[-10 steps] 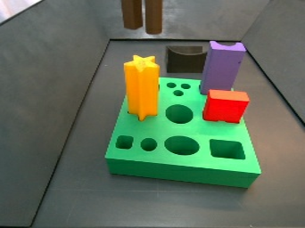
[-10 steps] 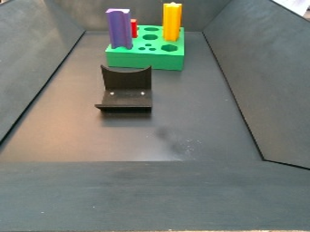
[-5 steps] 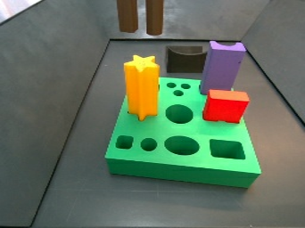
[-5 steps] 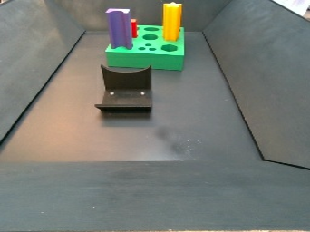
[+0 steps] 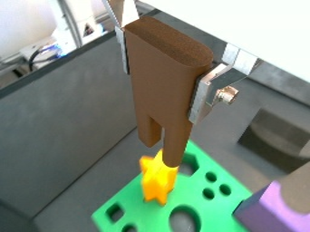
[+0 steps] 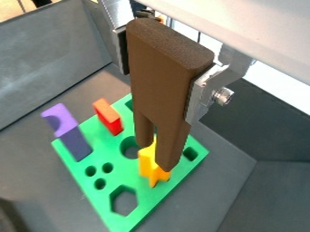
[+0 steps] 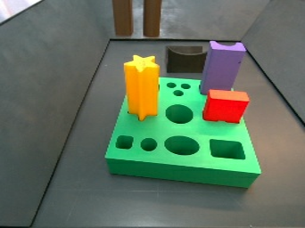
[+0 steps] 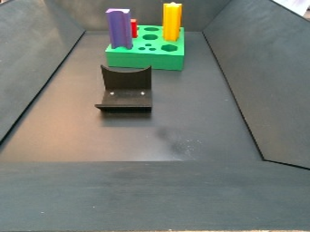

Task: Pick up the square-circle object. Move up. Rotate the square-circle object. Move to above the board. Insert the square-circle object.
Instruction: Insert the square-circle object.

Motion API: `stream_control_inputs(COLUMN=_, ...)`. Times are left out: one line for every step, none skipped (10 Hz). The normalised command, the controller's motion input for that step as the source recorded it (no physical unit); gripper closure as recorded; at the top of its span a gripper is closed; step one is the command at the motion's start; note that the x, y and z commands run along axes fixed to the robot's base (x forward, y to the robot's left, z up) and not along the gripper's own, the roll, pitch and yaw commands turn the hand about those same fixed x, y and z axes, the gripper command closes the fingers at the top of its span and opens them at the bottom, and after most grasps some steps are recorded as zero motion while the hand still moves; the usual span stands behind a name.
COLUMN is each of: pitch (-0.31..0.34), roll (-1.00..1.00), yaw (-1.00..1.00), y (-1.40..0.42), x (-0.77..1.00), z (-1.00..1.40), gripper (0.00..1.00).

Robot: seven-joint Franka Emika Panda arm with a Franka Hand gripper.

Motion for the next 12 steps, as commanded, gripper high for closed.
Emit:
stream_control_inputs(pitch=-0.11, roll=0.03, yaw=0.07, y=-0.61, x=-0.01, z=-0.38, gripper=1.0)
stream_control_inputs(pitch=-0.094, roll=0.04, yaw=0.07, y=-0.64, x=0.0, z=-0.42, gripper=1.0)
stream_control_inputs(pitch=-0.094, roll=0.0, yaw=0.06, y=-0.56, x=0.0, z=-0.4, gripper=1.0)
stream_control_inputs(pitch=-0.074, roll=0.06, yaw=0.07, y=-0.58, x=-0.04, z=-0.47, gripper=1.0)
stream_control_inputs(pitch=-0.066, roll=0.04, yaw=0.09, y=-0.45, x=-0.01, z=-0.51, gripper=1.0)
stream_control_inputs(pitch=-0.056, roll=0.0, yaw=0.04, y=-0.19, x=0.0, z=-0.67, gripper=1.0)
stream_control_inputs(pitch=0.0, roll=-0.01, yaw=0.0, y=-0.02, x=0.13, z=-0.82, gripper=1.0)
stream_control_inputs(pitch=0.0, roll=0.0, yaw=0.0, y=-0.04, x=0.0, z=-0.72, gripper=1.0)
stream_control_inputs(pitch=-0.093, roll=-0.01, yaw=0.0, y=-0.2, x=-0.05, z=-0.5, gripper=1.0)
stream_control_inputs(pitch=-0.107, roll=-0.01, yaw=0.0, y=-0.19, x=0.0, z=-0.43, gripper=1.0)
stream_control_inputs(pitch=-0.116, roll=0.0, yaw=0.08, y=-0.23, x=-0.22, z=-0.39, gripper=1.0)
stream_control_inputs(pitch=-0.091, roll=0.04, yaw=0.13, y=-0.2, x=-0.24, z=-0.37, gripper=1.0)
